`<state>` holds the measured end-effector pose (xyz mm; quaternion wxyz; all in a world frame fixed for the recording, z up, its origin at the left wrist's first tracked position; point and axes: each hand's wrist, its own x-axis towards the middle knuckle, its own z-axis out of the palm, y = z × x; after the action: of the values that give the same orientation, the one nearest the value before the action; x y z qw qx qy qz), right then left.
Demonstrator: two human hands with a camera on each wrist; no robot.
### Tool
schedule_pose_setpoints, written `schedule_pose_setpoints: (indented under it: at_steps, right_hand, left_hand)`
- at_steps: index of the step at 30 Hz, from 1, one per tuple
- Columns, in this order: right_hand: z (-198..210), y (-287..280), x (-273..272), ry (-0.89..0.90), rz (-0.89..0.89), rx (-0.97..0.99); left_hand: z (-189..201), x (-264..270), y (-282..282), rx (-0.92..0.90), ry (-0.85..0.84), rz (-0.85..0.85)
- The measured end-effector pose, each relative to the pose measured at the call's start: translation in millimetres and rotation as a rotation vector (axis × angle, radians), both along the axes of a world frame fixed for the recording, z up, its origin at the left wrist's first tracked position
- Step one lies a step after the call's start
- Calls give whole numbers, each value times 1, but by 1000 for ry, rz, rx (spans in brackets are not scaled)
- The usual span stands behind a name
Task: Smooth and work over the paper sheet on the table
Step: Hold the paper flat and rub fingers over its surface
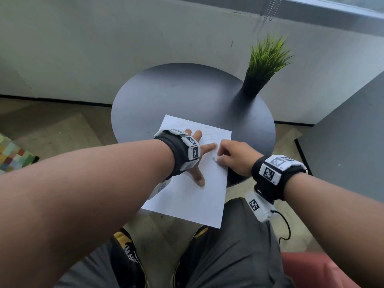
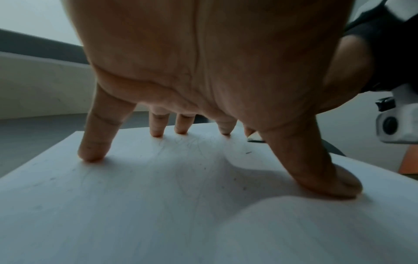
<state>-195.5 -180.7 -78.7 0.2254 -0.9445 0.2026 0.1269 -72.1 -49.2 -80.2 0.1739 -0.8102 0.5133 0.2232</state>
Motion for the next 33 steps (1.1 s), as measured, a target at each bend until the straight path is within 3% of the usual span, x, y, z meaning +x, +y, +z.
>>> schedule_pose_setpoints:
  at_steps: [6,11,14,17,23,25,29,31,33]
  right_hand:
    - [2,-14,4,18,-98,-3]
    - [5,1,10,76,-157,-106]
    - [2,36,7,46,53,-154]
    - [5,56,1,54,288,-58]
    - [4,6,27,5,-145,-128]
    - [-1,21,26,-19,-73,-174]
    - [1,51,15,63,280,-27]
    - [4,33,23,61,191,-46]
    - [4,11,31,26,-19,-118]
  left_hand:
    - [9,9,14,-90,-3,-28]
    - [-8,14,31,-84,86,47]
    - [-14,16,34,-99,104,43]
    - [-18,17,34,-101,91,32]
    - [-20,19,32,-113,115,69]
    - [-22,19,32,-124,122,71]
    - [-22,19,33,-134,121,61]
    - [-23,18,33,-136,129,63]
    - [-24,17,32,-138,135,71]
